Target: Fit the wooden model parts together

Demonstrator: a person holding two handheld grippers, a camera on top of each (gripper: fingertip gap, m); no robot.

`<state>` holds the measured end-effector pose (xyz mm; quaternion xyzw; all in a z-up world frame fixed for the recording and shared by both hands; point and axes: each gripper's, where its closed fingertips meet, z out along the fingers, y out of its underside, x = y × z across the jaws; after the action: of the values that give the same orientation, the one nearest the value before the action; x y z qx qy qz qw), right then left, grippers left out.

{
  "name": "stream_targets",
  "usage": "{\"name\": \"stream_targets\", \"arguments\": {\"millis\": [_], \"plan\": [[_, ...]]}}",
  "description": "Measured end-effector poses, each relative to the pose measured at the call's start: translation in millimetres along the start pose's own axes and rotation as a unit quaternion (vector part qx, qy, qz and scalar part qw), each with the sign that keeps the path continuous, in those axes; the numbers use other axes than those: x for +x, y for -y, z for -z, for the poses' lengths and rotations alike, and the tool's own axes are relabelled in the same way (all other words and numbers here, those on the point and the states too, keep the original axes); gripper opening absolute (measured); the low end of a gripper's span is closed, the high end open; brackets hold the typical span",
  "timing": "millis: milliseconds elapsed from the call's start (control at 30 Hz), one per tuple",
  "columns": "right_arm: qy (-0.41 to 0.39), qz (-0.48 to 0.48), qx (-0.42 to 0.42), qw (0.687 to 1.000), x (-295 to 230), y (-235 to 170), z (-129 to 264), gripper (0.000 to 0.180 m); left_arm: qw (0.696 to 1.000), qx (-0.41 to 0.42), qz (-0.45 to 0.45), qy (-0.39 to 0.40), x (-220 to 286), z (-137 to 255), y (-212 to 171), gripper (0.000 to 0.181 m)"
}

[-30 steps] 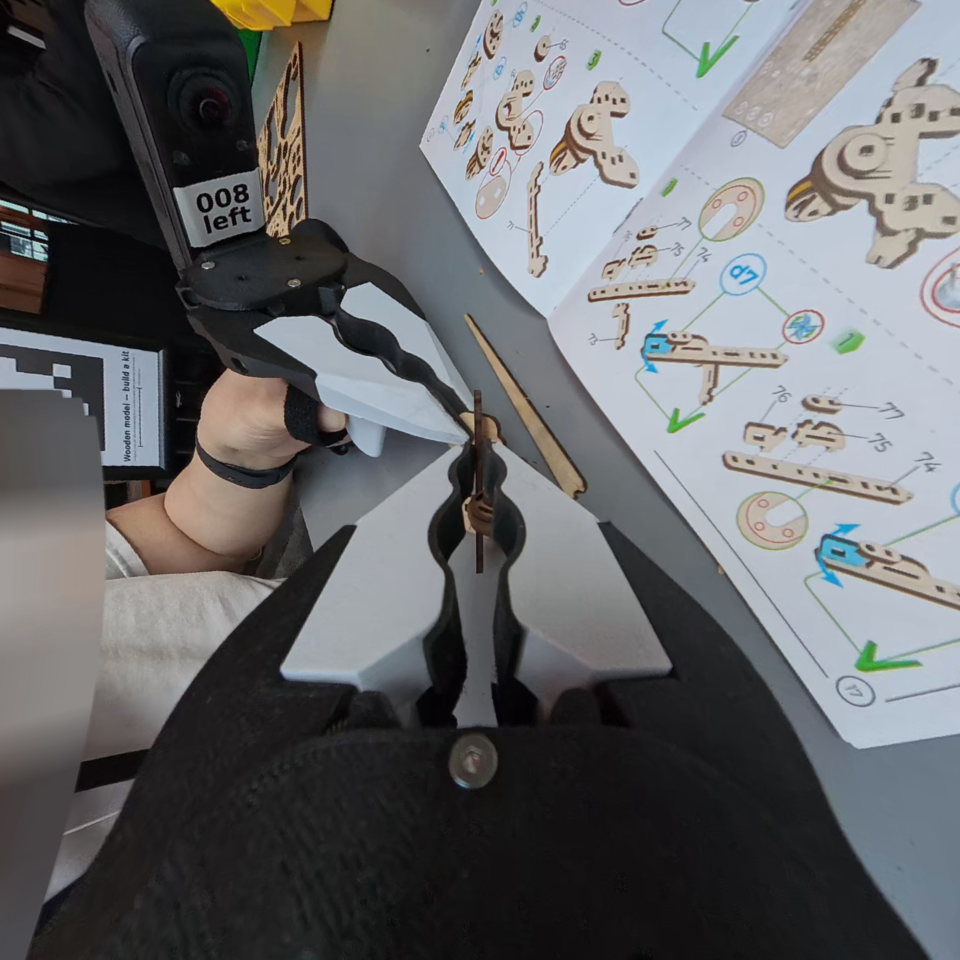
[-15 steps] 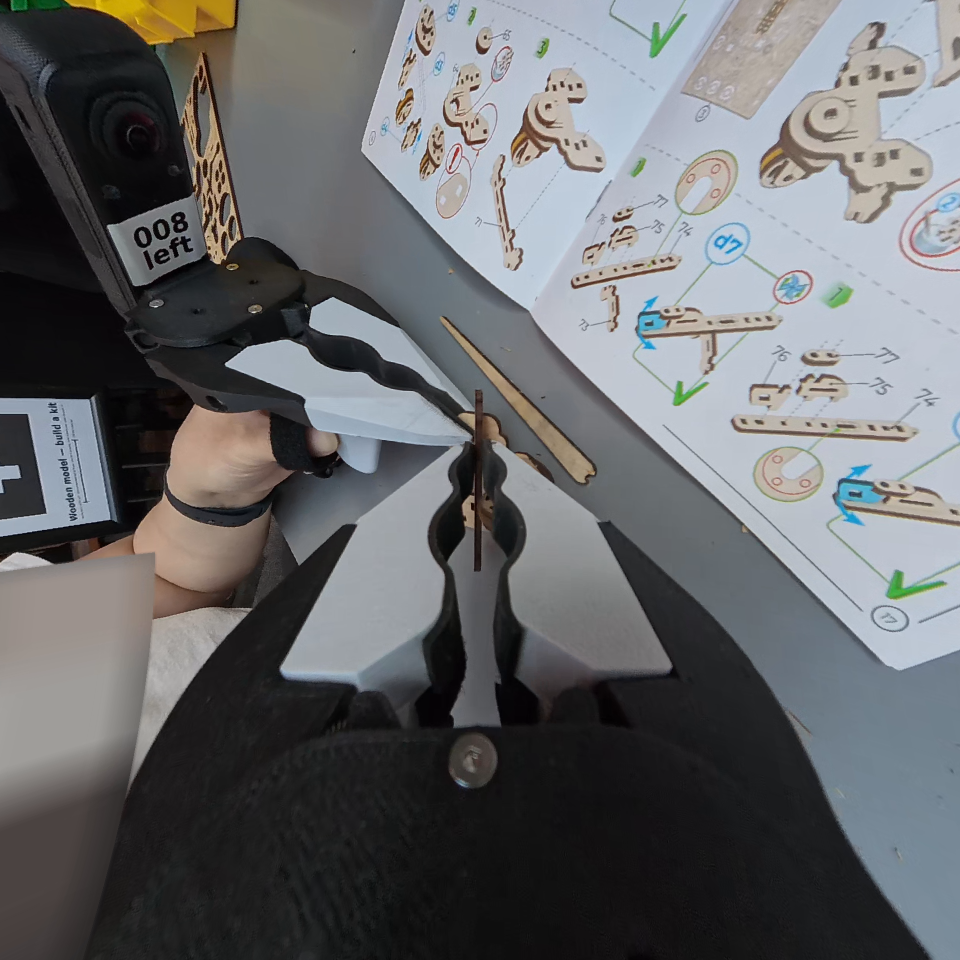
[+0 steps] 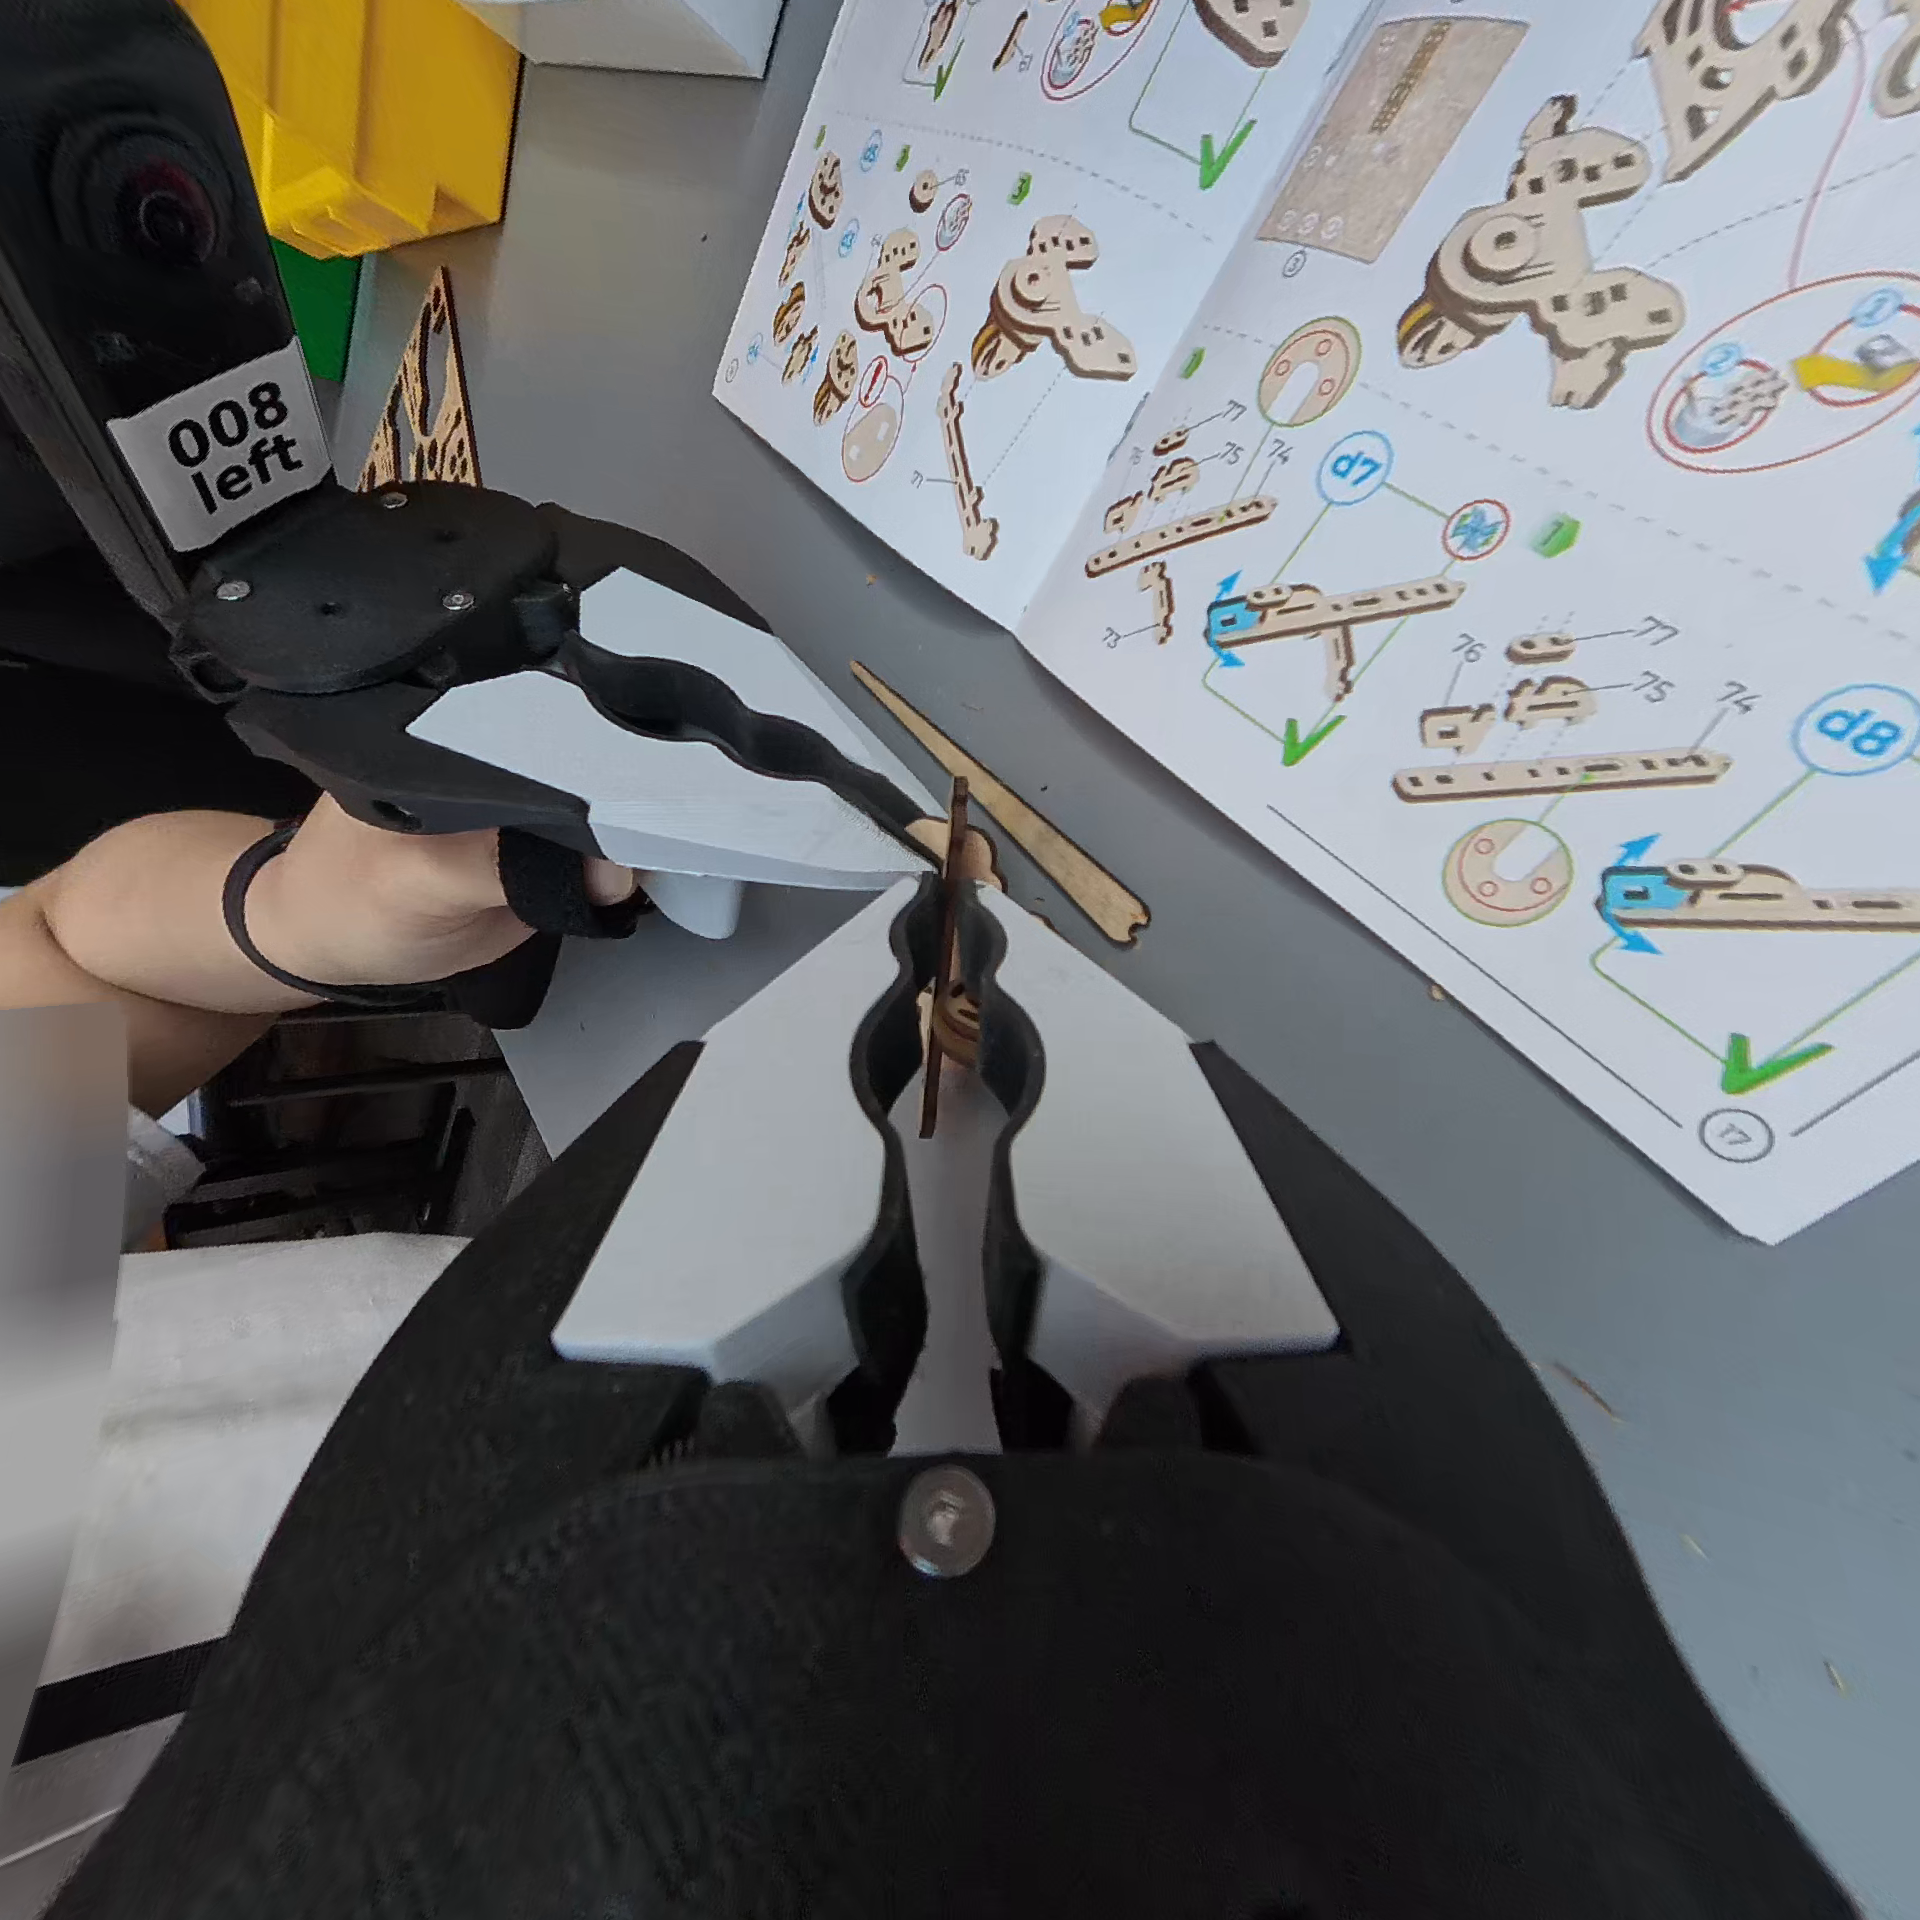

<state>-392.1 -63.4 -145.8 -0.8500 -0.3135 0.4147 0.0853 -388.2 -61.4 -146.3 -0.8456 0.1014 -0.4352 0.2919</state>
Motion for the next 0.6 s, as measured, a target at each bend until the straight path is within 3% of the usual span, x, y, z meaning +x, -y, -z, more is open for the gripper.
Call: {"name": "stream_targets", "arguments": {"millis": [267,600], "plan": [[0.000,-0.028,0.015,1.000,-3,-2,0,0.002,0.997,0.009,0.041,-0.067,2,3,-2,0.001],[-0.086,-0.010,0.029,0.996,-7,0,-6,0.002,0.996,0.033,0.068,-0.055,-3,9,-3,0.001]]}}
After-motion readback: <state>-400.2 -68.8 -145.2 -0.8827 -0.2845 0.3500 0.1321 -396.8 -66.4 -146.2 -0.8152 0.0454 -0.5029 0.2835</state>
